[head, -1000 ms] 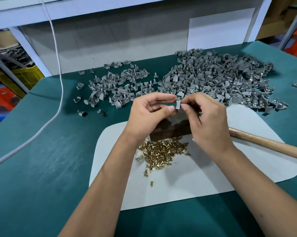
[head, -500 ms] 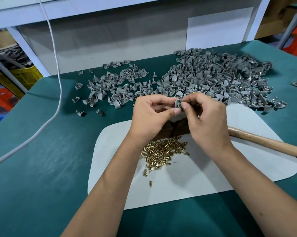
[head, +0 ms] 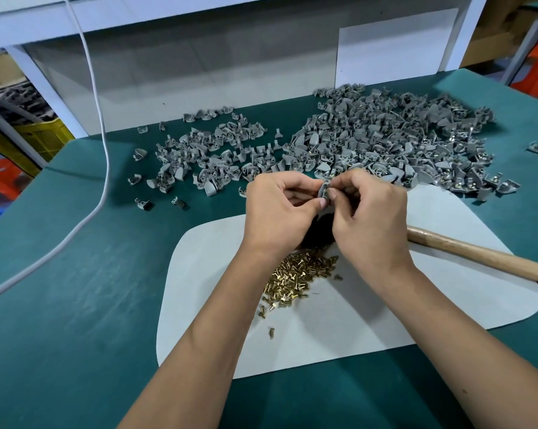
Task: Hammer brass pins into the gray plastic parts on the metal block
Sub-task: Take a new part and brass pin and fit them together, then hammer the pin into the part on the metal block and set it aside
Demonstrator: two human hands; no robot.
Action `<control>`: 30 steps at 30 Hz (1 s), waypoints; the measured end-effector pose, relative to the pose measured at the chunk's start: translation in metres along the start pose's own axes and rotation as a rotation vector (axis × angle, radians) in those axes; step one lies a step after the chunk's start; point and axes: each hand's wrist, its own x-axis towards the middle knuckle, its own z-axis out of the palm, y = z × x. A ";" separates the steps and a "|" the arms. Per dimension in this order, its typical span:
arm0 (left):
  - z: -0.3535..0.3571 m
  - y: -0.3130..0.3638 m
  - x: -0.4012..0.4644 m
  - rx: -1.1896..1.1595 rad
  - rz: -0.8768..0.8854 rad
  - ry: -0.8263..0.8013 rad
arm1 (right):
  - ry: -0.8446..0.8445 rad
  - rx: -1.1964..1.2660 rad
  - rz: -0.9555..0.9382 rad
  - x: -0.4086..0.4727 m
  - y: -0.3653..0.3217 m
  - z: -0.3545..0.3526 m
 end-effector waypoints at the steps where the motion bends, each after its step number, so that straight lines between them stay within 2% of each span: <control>1: 0.001 0.000 0.000 0.008 0.006 0.009 | 0.007 0.001 0.002 0.000 -0.001 0.000; 7: 0.003 -0.004 0.000 0.084 0.049 0.033 | 0.007 0.013 -0.004 0.001 0.001 -0.001; 13: 0.003 -0.008 -0.001 0.231 0.138 0.073 | -0.200 0.007 -0.041 0.015 0.006 -0.022; 16: -0.006 -0.006 0.004 0.306 0.153 0.084 | -0.165 -0.065 -0.028 0.031 0.015 -0.047; 18: -0.014 -0.006 0.005 0.312 0.132 0.072 | -0.277 -0.226 0.049 0.041 0.027 -0.065; 21: -0.026 -0.007 0.007 0.340 0.117 0.026 | -0.645 -0.577 0.167 0.047 0.045 -0.082; 23: -0.031 -0.009 0.008 0.384 0.124 -0.033 | -0.797 -0.684 0.187 0.043 0.048 -0.084; 28: -0.039 -0.017 0.009 0.456 0.172 -0.112 | -0.841 -0.671 0.161 0.038 0.049 -0.085; 30: -0.039 -0.019 0.010 0.423 0.139 -0.122 | -0.823 -0.655 0.164 0.042 0.049 -0.088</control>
